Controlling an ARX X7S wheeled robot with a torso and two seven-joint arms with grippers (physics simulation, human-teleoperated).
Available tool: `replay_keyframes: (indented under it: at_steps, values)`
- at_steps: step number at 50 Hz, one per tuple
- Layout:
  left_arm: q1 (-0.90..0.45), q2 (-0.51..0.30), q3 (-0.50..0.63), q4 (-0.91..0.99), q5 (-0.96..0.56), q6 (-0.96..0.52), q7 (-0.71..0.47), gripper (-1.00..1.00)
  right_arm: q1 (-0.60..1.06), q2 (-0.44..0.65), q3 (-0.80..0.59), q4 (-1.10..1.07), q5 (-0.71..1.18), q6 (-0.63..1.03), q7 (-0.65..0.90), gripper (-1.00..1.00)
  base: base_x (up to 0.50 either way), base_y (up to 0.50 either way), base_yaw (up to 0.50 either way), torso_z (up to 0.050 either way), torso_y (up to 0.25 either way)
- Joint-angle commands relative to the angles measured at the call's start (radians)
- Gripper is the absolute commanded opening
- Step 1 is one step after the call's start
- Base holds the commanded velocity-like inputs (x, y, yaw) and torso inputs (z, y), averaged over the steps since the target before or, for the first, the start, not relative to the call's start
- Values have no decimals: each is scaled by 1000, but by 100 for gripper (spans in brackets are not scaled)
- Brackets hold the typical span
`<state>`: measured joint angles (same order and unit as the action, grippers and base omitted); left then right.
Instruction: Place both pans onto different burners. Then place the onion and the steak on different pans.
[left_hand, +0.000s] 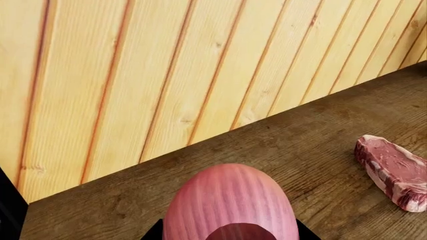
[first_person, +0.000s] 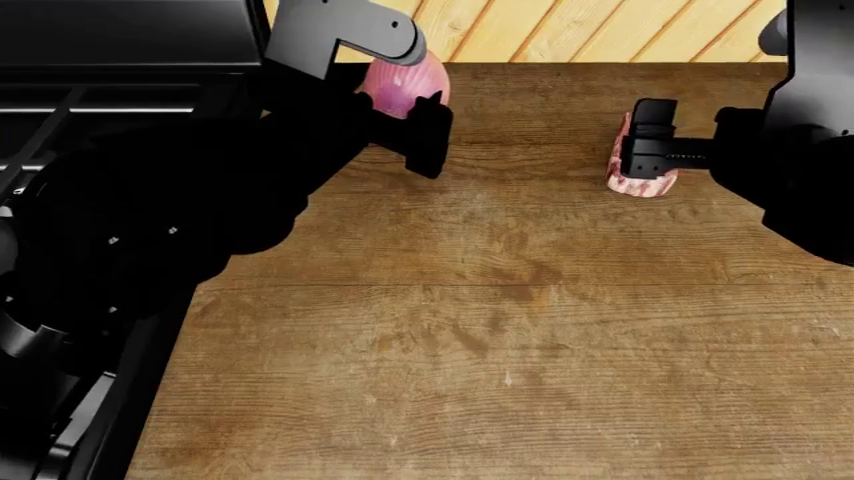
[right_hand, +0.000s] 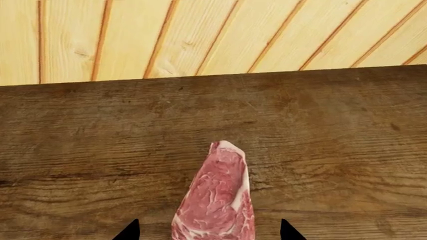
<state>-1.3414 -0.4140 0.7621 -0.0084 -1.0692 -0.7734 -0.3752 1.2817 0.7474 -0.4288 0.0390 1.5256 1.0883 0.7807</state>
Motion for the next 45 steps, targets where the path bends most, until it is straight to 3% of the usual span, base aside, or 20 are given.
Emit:
replay_keyframes:
  at_steps: [1, 45]
  values:
    - [-2, 0, -1, 1, -11, 4, -11, -100, -2, -16, -18, 36, -35, -17, -30, 100, 0, 0, 0, 0, 0]
    - [-13, -5, -3, 11, -24, -1, -20, -100, -31, -67, -75, 140, -142, -94, -138, 100, 0, 0, 0, 0, 0]
